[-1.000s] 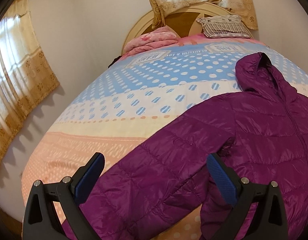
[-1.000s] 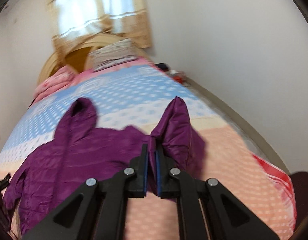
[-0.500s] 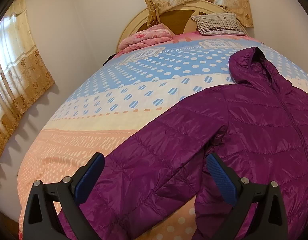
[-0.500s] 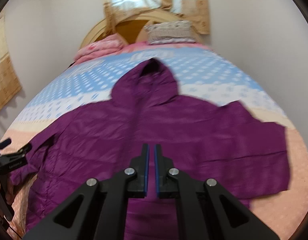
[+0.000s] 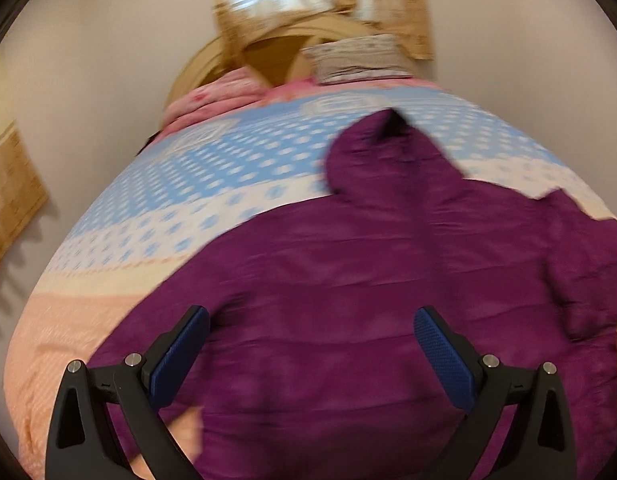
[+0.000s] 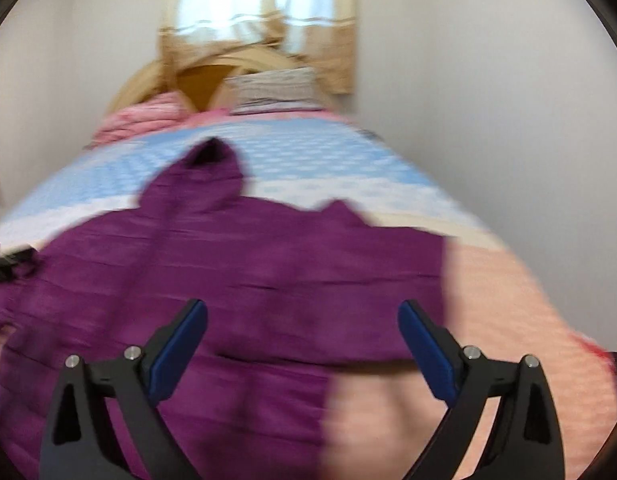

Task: Fold large clothes

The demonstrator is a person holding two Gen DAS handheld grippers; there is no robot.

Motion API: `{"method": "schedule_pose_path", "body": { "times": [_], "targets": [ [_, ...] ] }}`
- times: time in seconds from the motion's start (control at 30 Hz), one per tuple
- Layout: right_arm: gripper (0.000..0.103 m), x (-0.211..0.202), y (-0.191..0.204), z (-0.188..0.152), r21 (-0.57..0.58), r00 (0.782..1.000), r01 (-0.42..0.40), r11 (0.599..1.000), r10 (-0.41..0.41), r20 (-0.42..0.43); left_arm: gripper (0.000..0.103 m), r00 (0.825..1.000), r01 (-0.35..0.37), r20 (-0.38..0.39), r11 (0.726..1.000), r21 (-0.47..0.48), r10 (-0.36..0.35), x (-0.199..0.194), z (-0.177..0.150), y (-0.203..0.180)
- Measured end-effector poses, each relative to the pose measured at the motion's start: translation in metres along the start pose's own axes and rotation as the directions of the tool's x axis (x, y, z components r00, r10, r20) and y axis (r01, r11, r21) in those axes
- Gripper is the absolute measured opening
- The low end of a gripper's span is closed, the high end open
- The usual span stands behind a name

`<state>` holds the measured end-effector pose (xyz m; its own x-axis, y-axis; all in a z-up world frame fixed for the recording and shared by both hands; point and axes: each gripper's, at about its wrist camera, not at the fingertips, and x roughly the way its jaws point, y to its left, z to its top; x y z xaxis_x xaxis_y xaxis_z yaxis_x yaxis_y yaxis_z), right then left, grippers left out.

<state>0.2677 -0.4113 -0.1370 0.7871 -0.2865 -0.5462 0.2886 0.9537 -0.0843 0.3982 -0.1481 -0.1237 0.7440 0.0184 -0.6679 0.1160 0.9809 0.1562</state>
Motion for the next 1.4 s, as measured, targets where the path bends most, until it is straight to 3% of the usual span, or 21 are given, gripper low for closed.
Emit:
{"method": "schedule_pose_path", "body": {
  "times": [0.2, 0.3, 0.47, 0.53, 0.6, 0.63, 0.7, 0.87, 1.0, 1.2, 1.27, 1.33, 1.4],
  "targets": [
    [0.099, -0.006, -0.079, -0.025, 0.085, 0.986, 0.169, 0.982, -0.167, -0.029, 0.102, 0.986, 0.163, -0.030, 0.982, 0.090, -0.161, -0.002, 0.012, -0.109],
    [0.099, -0.011, -0.107, -0.033, 0.135, 0.973, 0.231, 0.964, -0.229, -0.024, 0.102, 0.977, 0.213, -0.058, 0.968, 0.132, -0.207, 0.004, 0.012, -0.153],
    [0.099, -0.016, -0.145, -0.044, 0.204, 0.930, 0.363, 0.909, -0.368, -0.018, 0.101, 0.958, 0.268, -0.150, 0.951, 0.153, -0.245, 0.028, 0.007, -0.202],
    [0.099, -0.021, -0.162, -0.047, 0.291, 0.939, 0.336, 0.896, -0.342, -0.032, 0.084, 0.952, 0.278, -0.174, 0.950, 0.142, -0.253, 0.037, 0.004, -0.208],
    [0.099, -0.022, -0.169, -0.048, 0.331, 0.945, 0.318, 0.888, -0.326, -0.033, 0.027, 0.923, 0.345, -0.224, 0.931, 0.120, -0.313, 0.047, 0.002, -0.213],
    [0.099, -0.021, -0.171, -0.047, 0.340, 0.948, 0.309, 0.888, -0.317, -0.033, 0.020, 0.915, 0.361, -0.233, 0.926, 0.113, -0.329, 0.047, 0.000, -0.212],
    [0.099, -0.020, -0.171, -0.049, 0.344, 0.952, 0.295, 0.891, -0.303, -0.033, 0.010, 0.922, 0.357, -0.203, 0.926, 0.122, -0.329, 0.038, 0.003, -0.210],
    [0.100, -0.027, -0.181, -0.056, 0.387, 0.959, 0.270, 0.882, -0.283, -0.023, 0.007, 0.950, 0.310, -0.099, 0.935, 0.174, -0.296, 0.004, 0.014, -0.183],
    [0.101, -0.028, -0.185, -0.062, 0.405, 0.962, 0.256, 0.878, -0.272, -0.018, 0.006, 0.972, 0.234, -0.019, 0.957, 0.174, -0.234, -0.013, 0.023, -0.135],
    [0.103, -0.007, -0.163, -0.052, 0.294, 0.973, 0.229, 0.928, -0.211, -0.091, 0.006, 0.990, 0.129, 0.037, 0.979, 0.159, -0.137, -0.022, 0.015, -0.074],
    [0.100, -0.001, -0.148, -0.050, 0.255, 0.979, 0.195, 0.947, -0.172, -0.108, 0.006, 0.992, 0.111, 0.040, 0.983, 0.145, -0.118, -0.019, 0.010, -0.063],
    [0.086, 0.004, -0.129, -0.044, 0.197, 0.983, 0.152, 0.969, -0.128, -0.130, 0.006, 0.994, 0.095, 0.041, 0.988, 0.118, -0.101, -0.014, 0.007, -0.049],
    [0.082, 0.006, -0.110, -0.036, 0.130, 0.985, 0.133, 0.983, -0.116, -0.130, 0.006, 0.996, 0.083, 0.031, 0.993, 0.084, -0.086, -0.006, 0.006, -0.035]
  ]
}}
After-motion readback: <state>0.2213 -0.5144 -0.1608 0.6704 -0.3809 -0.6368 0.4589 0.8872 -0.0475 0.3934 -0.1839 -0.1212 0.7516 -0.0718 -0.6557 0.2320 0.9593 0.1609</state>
